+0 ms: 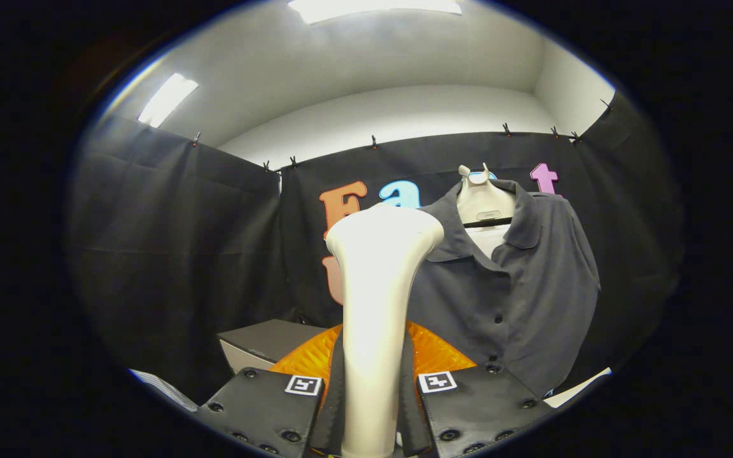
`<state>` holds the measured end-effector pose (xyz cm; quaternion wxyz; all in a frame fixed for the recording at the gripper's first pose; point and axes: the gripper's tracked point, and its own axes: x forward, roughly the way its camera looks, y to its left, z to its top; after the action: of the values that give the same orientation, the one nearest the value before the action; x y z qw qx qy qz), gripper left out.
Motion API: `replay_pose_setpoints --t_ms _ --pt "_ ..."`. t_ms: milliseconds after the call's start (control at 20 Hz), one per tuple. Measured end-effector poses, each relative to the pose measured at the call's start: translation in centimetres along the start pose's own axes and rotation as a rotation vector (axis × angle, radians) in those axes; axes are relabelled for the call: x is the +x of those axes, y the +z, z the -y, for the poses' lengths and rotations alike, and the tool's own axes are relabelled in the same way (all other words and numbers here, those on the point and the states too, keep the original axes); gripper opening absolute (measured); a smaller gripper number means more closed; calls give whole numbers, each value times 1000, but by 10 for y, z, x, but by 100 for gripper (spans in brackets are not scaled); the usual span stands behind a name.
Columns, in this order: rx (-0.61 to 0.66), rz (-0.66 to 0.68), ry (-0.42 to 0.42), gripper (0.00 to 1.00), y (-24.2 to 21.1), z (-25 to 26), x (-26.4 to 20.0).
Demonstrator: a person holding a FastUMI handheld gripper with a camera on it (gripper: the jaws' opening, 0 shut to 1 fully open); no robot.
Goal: Iron the clothes twice with a garment steamer, once on the left side and once on the right side.
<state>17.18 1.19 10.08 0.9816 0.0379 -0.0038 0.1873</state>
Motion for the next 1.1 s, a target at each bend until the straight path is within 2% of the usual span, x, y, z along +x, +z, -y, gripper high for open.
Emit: replay_pose_setpoints --t_ms 600,1100 --pt "8 22 -42 41 -25 71 -4" --pt "4 -7 -49 41 -51 101 51"
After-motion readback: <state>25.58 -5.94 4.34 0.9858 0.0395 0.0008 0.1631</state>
